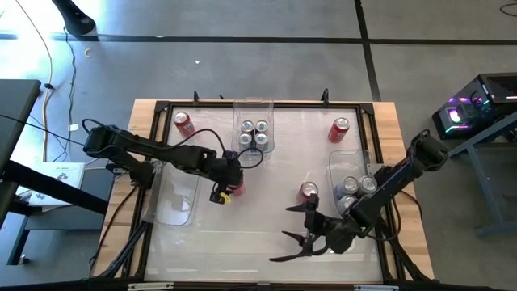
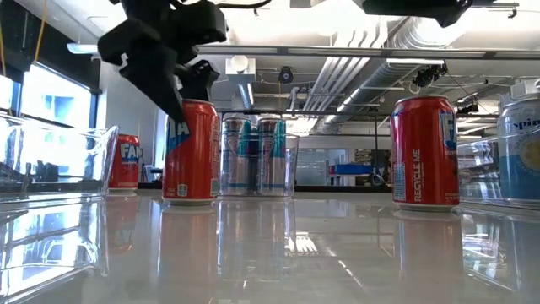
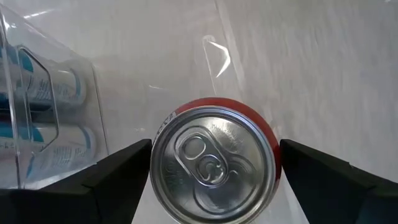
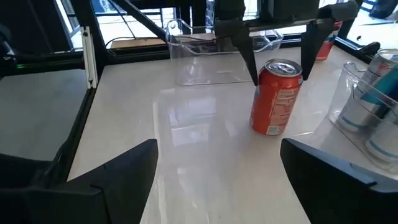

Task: Sort soda cans
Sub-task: Put the bottom left orange soda can into bottom left transparent bin

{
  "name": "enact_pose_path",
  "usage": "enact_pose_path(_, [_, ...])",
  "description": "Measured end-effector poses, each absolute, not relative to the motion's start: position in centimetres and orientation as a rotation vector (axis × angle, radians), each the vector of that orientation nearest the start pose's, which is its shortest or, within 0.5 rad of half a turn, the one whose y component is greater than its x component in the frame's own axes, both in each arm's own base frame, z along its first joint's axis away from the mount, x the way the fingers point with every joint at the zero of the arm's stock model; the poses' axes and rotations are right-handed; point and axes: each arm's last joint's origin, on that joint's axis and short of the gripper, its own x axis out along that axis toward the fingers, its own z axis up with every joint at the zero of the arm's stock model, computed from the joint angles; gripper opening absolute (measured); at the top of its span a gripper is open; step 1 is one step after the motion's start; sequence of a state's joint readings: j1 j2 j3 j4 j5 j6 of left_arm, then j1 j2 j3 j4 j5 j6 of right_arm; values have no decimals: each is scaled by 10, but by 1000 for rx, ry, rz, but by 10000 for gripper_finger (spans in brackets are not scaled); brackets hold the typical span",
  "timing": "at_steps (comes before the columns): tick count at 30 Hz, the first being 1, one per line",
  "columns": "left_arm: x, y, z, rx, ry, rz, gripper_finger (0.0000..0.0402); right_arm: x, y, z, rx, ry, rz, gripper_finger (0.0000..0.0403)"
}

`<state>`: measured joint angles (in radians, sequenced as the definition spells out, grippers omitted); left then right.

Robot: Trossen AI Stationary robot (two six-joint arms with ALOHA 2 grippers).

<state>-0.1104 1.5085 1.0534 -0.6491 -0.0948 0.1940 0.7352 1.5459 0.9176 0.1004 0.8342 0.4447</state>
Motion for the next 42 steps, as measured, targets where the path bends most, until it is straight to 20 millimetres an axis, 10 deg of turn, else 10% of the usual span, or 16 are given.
enact_pose_path(12, [295, -38, 227, 211, 1083, -69, 279, 252, 202, 229, 58, 330, -192, 334])
enact_pose_path(21, [289, -66, 287, -24, 988, 71, 278, 251, 203, 229, 15, 329, -180, 334])
enact_pose_path(29, [253, -91, 338, -60, 1028, 279, 278, 251, 203, 229, 16, 326, -179, 334])
enact_pose_path(42, [193, -120, 339, -235, 1174, 564, 278, 251, 203, 229, -35, 332, -171, 334])
